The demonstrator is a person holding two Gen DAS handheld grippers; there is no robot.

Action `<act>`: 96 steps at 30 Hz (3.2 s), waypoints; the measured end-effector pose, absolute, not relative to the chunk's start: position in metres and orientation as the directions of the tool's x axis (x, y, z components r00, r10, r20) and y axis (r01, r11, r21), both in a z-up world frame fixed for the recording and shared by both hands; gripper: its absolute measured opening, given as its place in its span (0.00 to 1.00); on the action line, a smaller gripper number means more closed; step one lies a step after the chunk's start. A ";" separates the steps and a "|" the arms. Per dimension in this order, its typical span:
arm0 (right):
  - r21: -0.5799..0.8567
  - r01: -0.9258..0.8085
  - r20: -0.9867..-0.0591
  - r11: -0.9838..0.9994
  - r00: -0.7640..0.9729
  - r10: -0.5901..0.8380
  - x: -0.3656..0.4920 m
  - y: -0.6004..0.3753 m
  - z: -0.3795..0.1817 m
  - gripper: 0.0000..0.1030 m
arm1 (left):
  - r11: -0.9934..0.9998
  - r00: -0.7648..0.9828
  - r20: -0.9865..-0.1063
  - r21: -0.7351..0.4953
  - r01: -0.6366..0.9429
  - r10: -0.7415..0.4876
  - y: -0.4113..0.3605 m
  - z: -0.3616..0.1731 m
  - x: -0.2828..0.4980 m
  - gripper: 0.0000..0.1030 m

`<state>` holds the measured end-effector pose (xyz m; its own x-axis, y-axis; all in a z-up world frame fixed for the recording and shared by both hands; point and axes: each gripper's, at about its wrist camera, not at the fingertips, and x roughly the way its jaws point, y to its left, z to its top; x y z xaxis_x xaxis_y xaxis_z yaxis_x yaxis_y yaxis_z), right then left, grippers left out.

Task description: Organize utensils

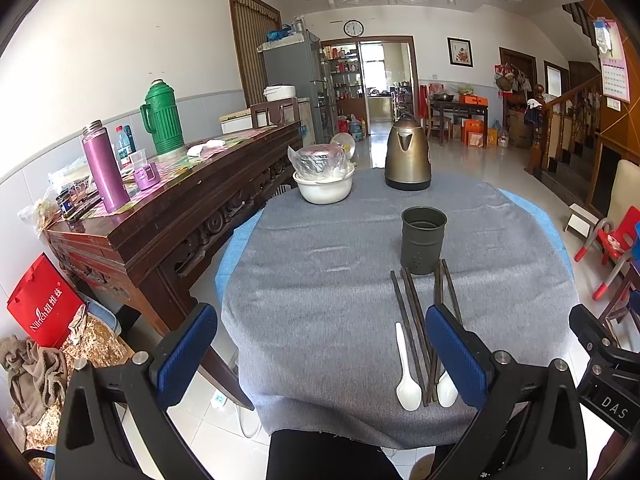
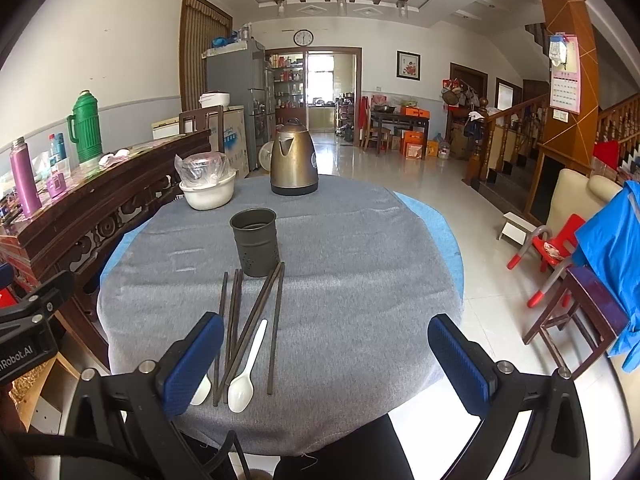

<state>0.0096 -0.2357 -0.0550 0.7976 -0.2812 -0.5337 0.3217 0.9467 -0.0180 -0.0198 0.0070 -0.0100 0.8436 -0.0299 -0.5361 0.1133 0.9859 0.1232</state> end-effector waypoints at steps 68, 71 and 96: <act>0.361 0.190 -0.869 0.913 0.424 0.255 0.285 -0.312 -0.214 0.09 | 0.926 0.253 -0.914 -0.240 0.290 -0.316 -0.066 -0.190 0.246 0.46; 0.350 0.193 -0.875 0.917 0.417 0.246 0.284 -0.316 -0.213 0.09 | 0.925 0.247 -0.915 -0.245 0.290 -0.320 -0.065 -0.189 0.250 0.45; 0.367 0.202 -0.848 0.908 0.473 0.238 0.303 -0.330 -0.182 0.06 | 0.924 0.183 -0.921 -0.298 0.238 -0.344 -0.084 -0.201 0.311 0.08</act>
